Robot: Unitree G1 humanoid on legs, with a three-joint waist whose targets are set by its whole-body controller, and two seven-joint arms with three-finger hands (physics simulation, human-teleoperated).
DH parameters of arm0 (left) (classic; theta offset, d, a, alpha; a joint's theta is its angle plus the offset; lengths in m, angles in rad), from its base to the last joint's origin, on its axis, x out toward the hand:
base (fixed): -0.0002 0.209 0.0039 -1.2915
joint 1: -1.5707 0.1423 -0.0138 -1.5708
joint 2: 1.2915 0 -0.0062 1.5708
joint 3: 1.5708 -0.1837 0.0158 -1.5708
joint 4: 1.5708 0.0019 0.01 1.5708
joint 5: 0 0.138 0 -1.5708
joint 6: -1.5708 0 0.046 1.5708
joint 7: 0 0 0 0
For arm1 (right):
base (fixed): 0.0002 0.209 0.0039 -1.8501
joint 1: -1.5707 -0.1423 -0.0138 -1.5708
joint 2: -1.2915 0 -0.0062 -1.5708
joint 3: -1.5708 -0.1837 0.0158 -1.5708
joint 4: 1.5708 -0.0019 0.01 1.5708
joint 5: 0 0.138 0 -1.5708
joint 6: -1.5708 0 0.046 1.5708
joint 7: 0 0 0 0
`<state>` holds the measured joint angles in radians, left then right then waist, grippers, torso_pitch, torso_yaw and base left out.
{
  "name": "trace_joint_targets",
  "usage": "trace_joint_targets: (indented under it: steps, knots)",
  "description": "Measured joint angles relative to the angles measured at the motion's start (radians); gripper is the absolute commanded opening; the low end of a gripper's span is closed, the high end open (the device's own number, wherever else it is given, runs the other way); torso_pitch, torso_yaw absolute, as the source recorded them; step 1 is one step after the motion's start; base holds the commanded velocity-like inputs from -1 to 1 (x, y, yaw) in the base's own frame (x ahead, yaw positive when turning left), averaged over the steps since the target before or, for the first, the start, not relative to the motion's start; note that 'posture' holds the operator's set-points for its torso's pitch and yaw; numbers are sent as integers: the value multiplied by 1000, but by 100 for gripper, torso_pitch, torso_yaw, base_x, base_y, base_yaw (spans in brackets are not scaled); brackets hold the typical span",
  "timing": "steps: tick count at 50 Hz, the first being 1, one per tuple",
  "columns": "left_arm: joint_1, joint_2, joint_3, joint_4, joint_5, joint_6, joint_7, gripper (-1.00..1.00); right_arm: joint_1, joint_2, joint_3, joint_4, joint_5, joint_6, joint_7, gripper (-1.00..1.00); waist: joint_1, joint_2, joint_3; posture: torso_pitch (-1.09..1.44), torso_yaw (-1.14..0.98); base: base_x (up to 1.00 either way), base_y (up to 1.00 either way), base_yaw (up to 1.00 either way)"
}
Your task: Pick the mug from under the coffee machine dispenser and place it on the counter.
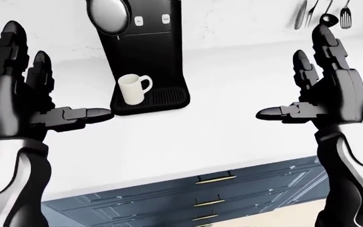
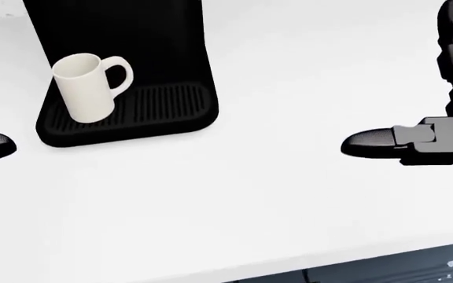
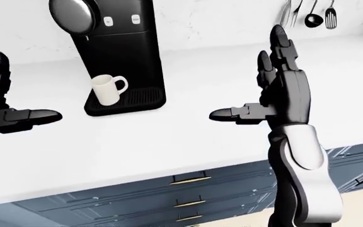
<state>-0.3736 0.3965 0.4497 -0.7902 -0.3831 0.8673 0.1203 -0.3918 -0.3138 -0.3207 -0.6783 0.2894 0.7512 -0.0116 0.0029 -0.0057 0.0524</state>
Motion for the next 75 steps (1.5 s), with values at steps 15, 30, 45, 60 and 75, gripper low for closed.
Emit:
trace_joint_targets:
  steps: [15,30,45,60,75]
  knots:
    - [-1,8,12,-4,-1,3,9,100,1,7,9,-5,2,10,10,100,5,31,-12,0,0,13,0,0]
    - [-2,-2,0,1,-22,17,8,100,3,13,6,28,-9,21,-6,100,2,12,-3,0,0,3,0,0]
    - [18,-3,35,58,-211,98,151,100,-13,-4,7,30,-15,30,-32,100,-4,7,-6,0,0,0,0,0]
    - [-48,-19,-63,225,-94,34,107,100,-31,-9,0,26,14,61,-40,100,4,5,-9,0,0,0,0,0]
    - [-194,-15,-130,322,-105,58,123,100,-37,-21,-6,35,18,62,-43,100,3,6,-12,0,0,0,0,0]
